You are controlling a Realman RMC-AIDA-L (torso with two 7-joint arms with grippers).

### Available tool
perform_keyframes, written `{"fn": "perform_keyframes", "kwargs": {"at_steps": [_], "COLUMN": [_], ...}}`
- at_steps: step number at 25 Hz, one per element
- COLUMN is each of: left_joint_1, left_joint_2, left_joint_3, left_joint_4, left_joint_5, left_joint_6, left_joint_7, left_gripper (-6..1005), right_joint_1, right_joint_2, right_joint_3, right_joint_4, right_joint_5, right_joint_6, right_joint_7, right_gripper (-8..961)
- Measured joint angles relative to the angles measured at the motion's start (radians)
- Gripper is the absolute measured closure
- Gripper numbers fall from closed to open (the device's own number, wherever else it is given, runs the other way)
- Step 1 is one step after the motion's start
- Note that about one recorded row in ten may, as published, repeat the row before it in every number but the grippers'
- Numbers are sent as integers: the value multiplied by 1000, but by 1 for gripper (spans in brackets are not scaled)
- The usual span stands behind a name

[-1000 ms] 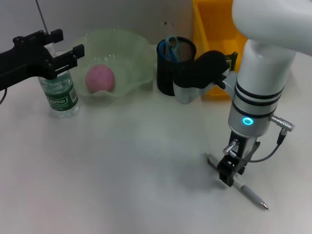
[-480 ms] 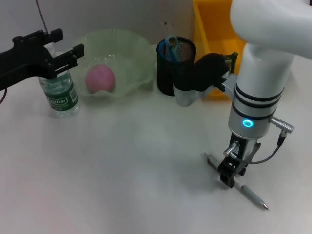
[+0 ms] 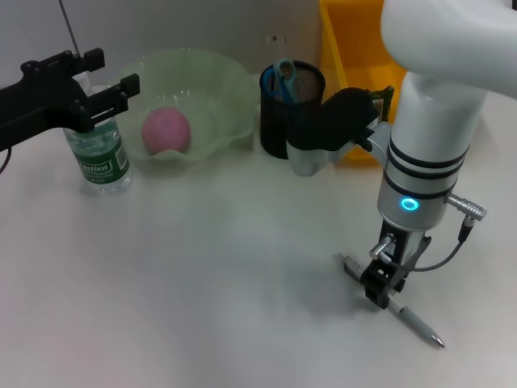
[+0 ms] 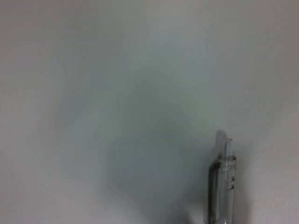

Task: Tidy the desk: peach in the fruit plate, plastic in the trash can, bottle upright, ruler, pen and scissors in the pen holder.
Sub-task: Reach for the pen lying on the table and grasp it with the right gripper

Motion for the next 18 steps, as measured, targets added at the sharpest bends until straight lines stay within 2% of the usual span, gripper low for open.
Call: {"fn": "perform_keyframes", "kwargs": {"at_steps": [5, 18], "left_joint_1": [0, 0], "left_joint_2": [0, 0], "left_joint_3": [0, 0], "left_joint_4": [0, 0], "left_joint_5": [0, 0], "left_joint_6": [6, 9], "left_joint_7": [0, 0], "left_gripper": [336, 336], "right_joint_1": [0, 0], "right_joint_2": [0, 0], "right_joint_3": [0, 0], "right_joint_4": [0, 0], "right_joint_5": [4, 5], "right_joint_6": [0, -2], "right_joint_7": [0, 0], "right_gripper": [683, 715]}}
